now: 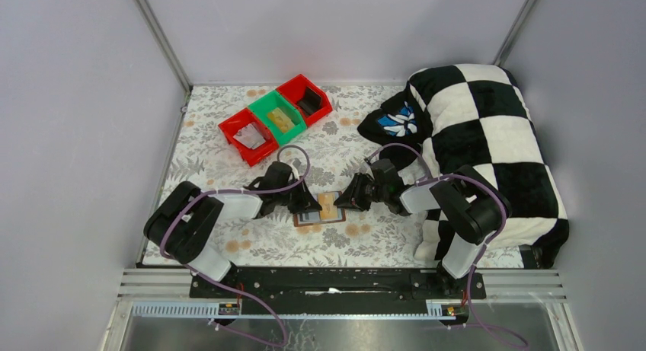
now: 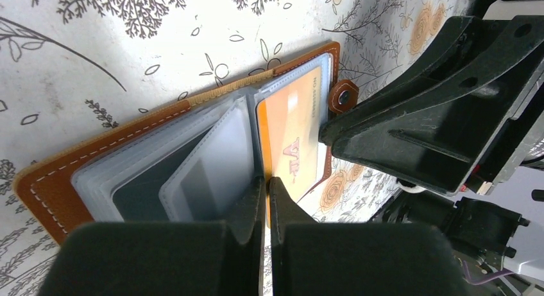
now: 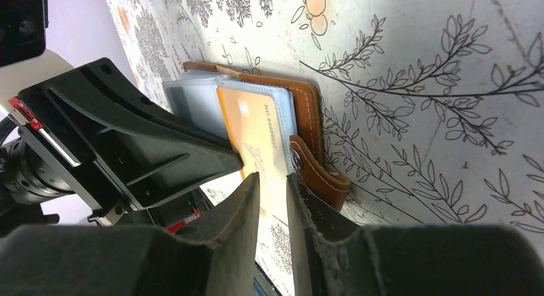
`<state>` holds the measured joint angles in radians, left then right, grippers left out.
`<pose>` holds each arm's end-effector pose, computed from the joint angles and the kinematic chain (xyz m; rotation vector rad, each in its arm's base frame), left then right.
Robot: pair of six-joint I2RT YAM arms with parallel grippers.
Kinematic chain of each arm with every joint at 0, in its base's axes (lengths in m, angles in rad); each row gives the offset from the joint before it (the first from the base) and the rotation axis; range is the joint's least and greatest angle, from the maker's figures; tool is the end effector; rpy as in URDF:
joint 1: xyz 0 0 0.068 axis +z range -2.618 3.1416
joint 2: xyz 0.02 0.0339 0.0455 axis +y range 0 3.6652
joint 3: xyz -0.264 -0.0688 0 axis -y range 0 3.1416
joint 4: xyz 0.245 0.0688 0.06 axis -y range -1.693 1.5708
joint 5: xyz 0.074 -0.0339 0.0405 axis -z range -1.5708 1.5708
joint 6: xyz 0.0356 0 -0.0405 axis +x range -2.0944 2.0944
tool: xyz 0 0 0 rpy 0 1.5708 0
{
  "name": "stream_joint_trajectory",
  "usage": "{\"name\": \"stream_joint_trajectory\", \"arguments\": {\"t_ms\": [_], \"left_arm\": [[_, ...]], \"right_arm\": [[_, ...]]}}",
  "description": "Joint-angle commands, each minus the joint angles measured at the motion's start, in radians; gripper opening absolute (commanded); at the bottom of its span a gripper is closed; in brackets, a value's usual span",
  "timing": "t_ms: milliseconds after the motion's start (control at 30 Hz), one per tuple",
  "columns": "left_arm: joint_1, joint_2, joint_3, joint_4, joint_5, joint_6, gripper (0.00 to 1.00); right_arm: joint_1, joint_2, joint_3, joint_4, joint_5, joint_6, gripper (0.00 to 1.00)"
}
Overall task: Take the credit cards out of the card holder
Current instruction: Remove the credit card from the card holder.
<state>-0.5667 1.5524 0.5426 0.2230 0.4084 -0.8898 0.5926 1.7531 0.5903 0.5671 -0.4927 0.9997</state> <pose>0.2216 -0.1577 0.1264 -0.1980 2.5953 -1.1144 0.2456 0.1856 0.1129 0.1748 2.4582 1.3553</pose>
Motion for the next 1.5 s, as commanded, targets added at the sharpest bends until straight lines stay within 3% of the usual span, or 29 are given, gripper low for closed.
{"name": "stream_joint_trajectory", "arguments": {"t_ms": [0,433,1067,1467], "left_arm": [[0.003,0.009,-0.007,0.079,0.030,-0.003,0.00],[0.040,-0.091,-0.013,-0.034,0.021,0.064,0.00],[0.107,-0.177,-0.060,-0.109,0.051,0.116,0.00],[0.127,-0.154,-0.076,-0.122,0.066,0.126,0.00]], "right_arm": [[0.018,0.032,-0.009,-0.045,0.000,-0.022,0.29],[0.014,0.054,-0.020,-0.127,0.078,-0.009,0.23],[0.004,0.057,-0.036,-0.125,0.086,-0.008,0.23],[-0.002,0.019,-0.042,-0.131,0.087,-0.016,0.22]]}}
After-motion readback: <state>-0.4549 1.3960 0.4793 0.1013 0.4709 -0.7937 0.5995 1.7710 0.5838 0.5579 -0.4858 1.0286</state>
